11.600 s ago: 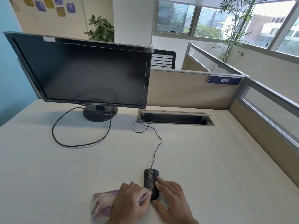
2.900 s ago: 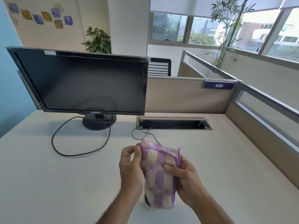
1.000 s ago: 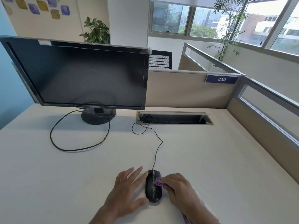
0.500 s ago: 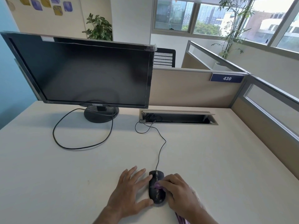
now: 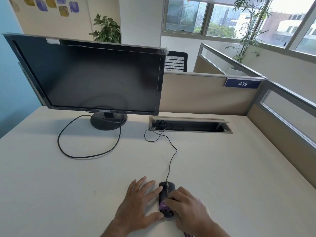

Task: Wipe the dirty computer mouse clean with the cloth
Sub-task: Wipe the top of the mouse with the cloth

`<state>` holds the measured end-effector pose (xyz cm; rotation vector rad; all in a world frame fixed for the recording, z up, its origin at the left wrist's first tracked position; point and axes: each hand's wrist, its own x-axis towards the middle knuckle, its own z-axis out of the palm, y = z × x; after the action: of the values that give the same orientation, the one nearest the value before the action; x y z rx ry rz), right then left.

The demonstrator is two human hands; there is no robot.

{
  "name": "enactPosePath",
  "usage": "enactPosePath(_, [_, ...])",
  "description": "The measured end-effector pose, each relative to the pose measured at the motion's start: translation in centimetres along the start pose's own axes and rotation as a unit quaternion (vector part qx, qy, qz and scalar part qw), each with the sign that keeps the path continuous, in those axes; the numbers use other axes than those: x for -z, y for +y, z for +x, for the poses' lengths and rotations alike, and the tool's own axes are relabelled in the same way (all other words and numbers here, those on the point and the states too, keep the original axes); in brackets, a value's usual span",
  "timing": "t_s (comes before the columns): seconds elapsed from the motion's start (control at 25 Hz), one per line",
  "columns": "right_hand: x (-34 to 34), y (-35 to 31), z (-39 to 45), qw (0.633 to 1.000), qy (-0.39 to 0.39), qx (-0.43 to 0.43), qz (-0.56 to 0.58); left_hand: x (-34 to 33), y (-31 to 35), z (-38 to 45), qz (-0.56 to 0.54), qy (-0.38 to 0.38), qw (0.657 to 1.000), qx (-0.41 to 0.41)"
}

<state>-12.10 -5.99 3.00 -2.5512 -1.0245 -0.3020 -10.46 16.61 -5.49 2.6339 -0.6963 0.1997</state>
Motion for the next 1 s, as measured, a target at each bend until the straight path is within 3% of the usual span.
enactPosePath(0.12, [0.5, 0.3, -0.8, 0.998, -0.024, 0.027, 0.05, 0.1, 0.0, 0.1, 0.006, 0.003, 1.0, 0.002])
enactPosePath(0.2, [0.5, 0.5, -0.4, 0.998, 0.003, 0.015, 0.069, 0.1, 0.0, 0.1, 0.003, 0.003, 1.0, 0.005])
enactPosePath(0.4, [0.5, -0.8, -0.4, 1.0, 0.001, 0.009, -0.01, 0.0, -0.1, 0.0, 0.003, 0.003, 1.0, 0.001])
enactPosePath(0.6, [1.2, -0.7, -2.1, 0.988, -0.057, 0.097, -0.101, 0.2, 0.1, 0.0, 0.0, 0.013, 1.0, 0.007])
enactPosePath(0.68, [1.2, -0.3, -2.6, 0.992, -0.066, 0.09, -0.056, 0.4, 0.1, 0.0, -0.003, 0.013, 1.0, -0.001])
enactPosePath(0.8, [0.7, 1.0, -2.4, 0.994, 0.018, 0.013, 0.105, 0.7, 0.1, 0.0, -0.039, 0.033, 0.999, -0.002])
enactPosePath(0.88, [0.3, 1.7, -1.5, 0.994, 0.059, -0.011, 0.093, 0.6, 0.6, 0.5, -0.05, 0.042, 0.998, 0.015])
enactPosePath(1.0, [0.0, 2.5, -0.5, 0.999, 0.026, 0.004, 0.048, 0.0, 1.5, 1.3, -0.026, 0.037, 0.998, 0.038])
